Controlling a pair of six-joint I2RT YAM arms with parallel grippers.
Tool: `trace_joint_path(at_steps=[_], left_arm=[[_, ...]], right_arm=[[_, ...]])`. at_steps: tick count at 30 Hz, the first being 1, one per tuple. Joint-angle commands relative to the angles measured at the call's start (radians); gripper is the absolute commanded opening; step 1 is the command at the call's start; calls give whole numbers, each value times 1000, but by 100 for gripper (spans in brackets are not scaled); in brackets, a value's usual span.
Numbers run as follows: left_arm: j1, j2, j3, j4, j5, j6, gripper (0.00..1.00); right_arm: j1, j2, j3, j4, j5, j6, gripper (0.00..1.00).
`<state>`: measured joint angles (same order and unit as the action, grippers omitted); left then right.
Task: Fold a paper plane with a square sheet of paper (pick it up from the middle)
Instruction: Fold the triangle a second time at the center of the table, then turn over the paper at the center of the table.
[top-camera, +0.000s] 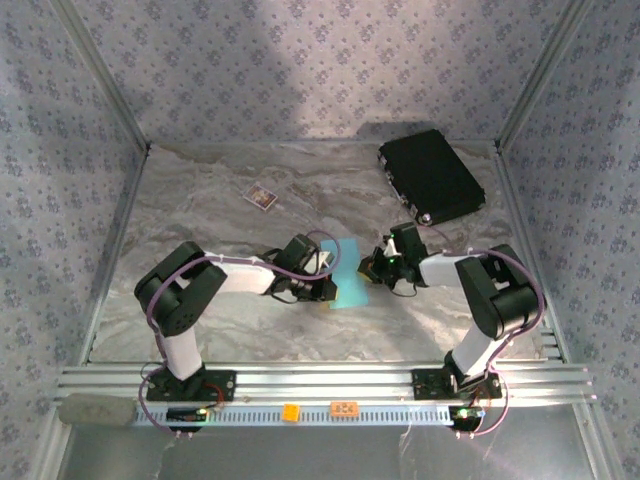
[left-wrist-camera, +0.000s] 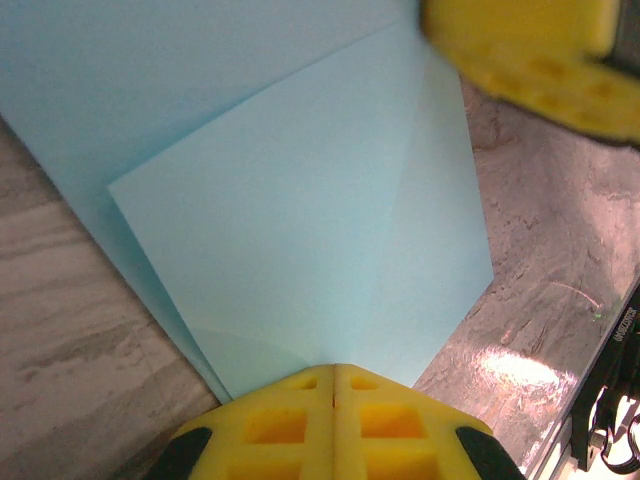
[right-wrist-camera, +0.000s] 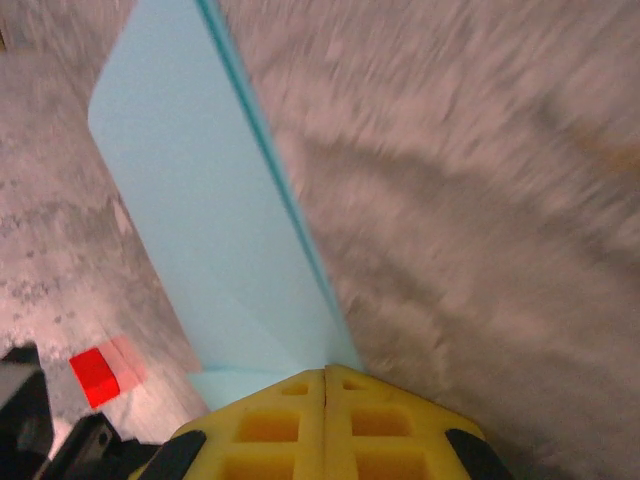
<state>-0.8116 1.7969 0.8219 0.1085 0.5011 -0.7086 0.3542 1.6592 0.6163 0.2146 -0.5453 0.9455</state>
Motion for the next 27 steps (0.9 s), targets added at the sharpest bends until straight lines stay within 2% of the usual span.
trace_joint_path(at_steps=[1, 5, 9, 15, 20, 23, 27], left_arm=[[0, 36, -13, -109, -46, 10, 0], [0, 15, -22, -95, -55, 10, 0], [-2, -35, -5, -89, -69, 18, 1], [6, -99, 100, -160, -100, 63, 14], [33, -29, 197, -192, -94, 112, 17], [44, 42, 251, -241, -84, 129, 15], [45, 82, 246, -251, -81, 129, 12]], right_arm=[[-38, 13, 22, -45, 14, -32, 0], [-60, -31, 42, -94, 6, -59, 0], [-34, -131, 64, -203, 38, -101, 0], [19, -261, 5, -281, 93, -103, 4], [84, -310, -77, -261, 124, -47, 8], [125, -324, -99, -242, 140, -18, 12], [162, -315, -96, -256, 151, -2, 17]])
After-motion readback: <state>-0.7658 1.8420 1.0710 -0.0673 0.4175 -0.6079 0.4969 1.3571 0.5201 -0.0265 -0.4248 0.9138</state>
